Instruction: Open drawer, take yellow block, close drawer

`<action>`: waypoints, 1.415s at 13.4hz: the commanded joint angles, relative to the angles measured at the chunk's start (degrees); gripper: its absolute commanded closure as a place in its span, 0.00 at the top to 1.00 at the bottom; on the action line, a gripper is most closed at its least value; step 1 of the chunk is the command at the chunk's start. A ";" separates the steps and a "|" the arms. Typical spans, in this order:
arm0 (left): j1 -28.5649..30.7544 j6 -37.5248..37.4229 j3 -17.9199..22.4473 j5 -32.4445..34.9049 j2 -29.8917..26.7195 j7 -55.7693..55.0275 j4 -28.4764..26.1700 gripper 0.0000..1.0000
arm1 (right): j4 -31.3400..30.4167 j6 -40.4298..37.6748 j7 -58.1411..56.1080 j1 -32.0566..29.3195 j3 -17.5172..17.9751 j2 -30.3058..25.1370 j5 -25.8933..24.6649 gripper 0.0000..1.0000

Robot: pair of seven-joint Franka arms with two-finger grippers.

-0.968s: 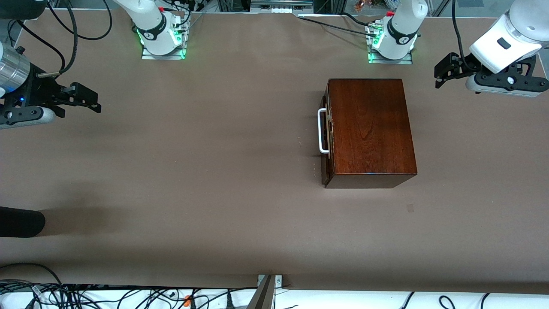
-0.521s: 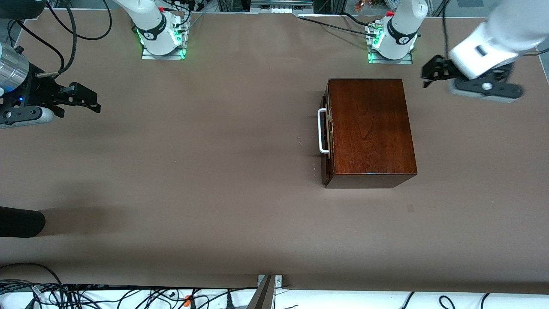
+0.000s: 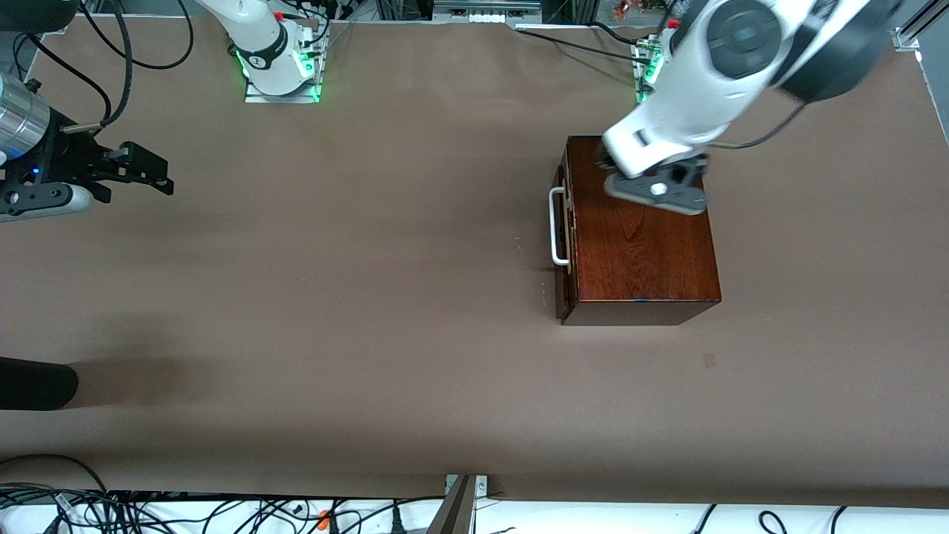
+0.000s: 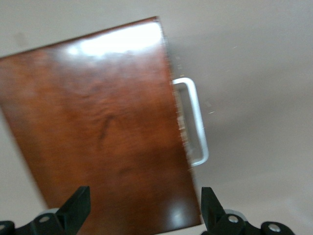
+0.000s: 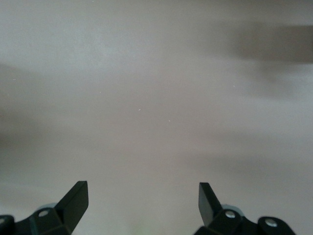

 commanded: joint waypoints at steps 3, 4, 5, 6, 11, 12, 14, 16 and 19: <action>-10.89 7.77 -1.15 10.96 9.11 -18.00 0.99 1.00 | 1.08 -1.24 -0.13 -0.44 0.21 0.06 0.62 1.00; -13.19 7.77 -1.15 14.66 10.87 -21.86 0.99 1.00 | 1.08 -1.15 -0.22 -0.44 0.21 0.15 0.53 1.00; -14.60 7.94 -1.15 16.96 12.28 -25.21 0.99 1.00 | 1.08 -1.15 -0.22 -0.44 0.21 0.15 0.53 1.00; -15.49 7.95 -1.15 18.90 13.25 -26.63 0.81 1.00 | 1.08 -1.15 -0.22 -0.44 0.21 0.15 0.53 1.00; -16.81 7.95 -1.15 22.26 15.81 -30.16 -1.56 1.00 | 1.08 -1.15 -0.22 -0.44 0.21 0.15 0.71 1.00; -16.81 7.95 -1.15 23.39 15.81 -30.16 -2.26 1.00 | 1.08 -1.15 -0.22 -0.44 0.12 0.15 0.71 1.00; -16.82 7.95 -1.15 24.19 16.51 -30.25 -2.44 1.00 | 1.08 -1.24 -0.22 -0.53 0.12 0.15 0.71 1.00; -16.81 8.03 -1.07 24.36 17.12 -30.25 -2.44 1.00 | 1.08 -1.32 -0.22 -0.53 0.12 0.15 0.71 1.00; -16.90 8.47 -1.07 26.74 19.05 -31.82 -2.44 1.00 | 1.08 -1.32 -0.22 -0.53 0.12 0.15 0.71 1.00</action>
